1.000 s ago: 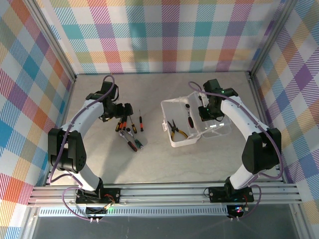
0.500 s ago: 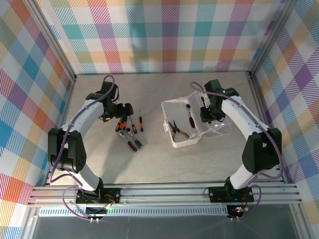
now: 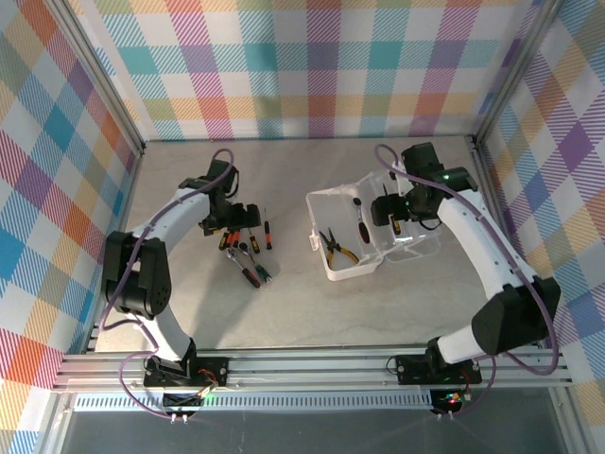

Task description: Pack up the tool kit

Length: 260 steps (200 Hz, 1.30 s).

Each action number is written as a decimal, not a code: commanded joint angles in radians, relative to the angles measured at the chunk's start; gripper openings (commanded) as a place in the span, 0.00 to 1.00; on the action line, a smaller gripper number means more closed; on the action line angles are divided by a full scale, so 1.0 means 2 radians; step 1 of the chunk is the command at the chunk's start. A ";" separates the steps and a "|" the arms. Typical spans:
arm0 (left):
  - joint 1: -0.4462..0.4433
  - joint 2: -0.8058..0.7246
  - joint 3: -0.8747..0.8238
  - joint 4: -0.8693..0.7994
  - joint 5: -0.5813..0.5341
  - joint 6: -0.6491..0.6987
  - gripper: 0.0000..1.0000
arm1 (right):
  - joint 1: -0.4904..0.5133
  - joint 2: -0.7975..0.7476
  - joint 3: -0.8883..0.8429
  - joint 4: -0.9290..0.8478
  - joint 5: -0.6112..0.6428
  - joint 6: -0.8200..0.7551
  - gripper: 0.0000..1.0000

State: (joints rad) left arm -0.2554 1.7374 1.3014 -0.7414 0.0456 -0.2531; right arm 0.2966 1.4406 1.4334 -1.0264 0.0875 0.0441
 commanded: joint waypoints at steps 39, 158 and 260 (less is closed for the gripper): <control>-0.060 0.085 0.072 -0.006 -0.021 -0.012 0.91 | 0.030 0.013 0.014 0.017 -0.034 0.006 0.99; -0.077 0.222 0.162 -0.007 -0.052 -0.022 0.45 | 0.033 0.037 0.013 0.034 -0.039 0.003 0.99; -0.077 0.207 0.137 0.009 -0.018 -0.016 0.00 | 0.033 0.035 0.011 0.037 -0.049 0.004 0.99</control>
State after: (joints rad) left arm -0.3996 2.1445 1.6188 -0.7414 -0.0875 -0.2939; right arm 0.3603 1.5181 1.4532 -0.9615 0.0193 0.0444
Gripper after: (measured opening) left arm 0.059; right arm 0.990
